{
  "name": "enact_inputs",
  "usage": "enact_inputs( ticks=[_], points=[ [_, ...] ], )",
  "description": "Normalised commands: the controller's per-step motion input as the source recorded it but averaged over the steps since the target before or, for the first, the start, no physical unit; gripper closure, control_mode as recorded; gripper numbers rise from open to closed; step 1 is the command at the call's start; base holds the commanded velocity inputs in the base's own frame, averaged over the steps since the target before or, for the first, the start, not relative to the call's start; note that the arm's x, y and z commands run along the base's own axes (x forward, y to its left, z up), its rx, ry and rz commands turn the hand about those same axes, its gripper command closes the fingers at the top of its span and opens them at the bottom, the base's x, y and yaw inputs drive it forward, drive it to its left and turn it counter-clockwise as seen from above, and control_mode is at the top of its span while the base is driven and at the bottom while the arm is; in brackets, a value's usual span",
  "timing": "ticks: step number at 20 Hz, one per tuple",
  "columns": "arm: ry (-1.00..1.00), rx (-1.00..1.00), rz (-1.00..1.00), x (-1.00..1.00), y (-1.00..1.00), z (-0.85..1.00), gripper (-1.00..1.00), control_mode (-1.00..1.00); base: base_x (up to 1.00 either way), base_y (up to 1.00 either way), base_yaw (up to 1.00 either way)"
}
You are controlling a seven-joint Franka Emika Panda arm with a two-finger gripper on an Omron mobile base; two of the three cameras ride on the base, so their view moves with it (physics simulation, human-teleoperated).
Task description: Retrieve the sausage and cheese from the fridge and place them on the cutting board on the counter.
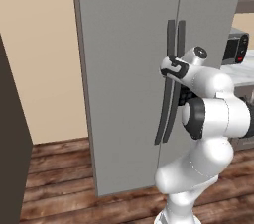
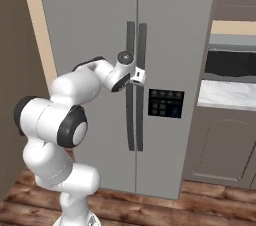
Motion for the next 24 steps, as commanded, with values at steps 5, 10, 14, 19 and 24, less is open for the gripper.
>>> enact_inputs(
  ticks=[5,10,14,19,24],
  points=[
    [0.0,0.0,0.0,0.2,0.0,0.0,-1.0,-1.0,0.0,0.0,0.0],
    [0.0,0.0,0.0,0.25,0.0,0.0,-1.0,-1.0,0.0,0.0,0.0],
    [0.0,0.0,0.0,0.18,-0.07,0.0,-1.0,-1.0,0.0,0.0,0.0],
    [0.0,0.0,0.0,0.23,0.0,0.0,-1.0,-1.0,0.0,0.0,0.0],
    [0.0,0.0,0.0,0.2,0.03,0.0,-1.0,-1.0,0.0,0.0,0.0]
  ],
)
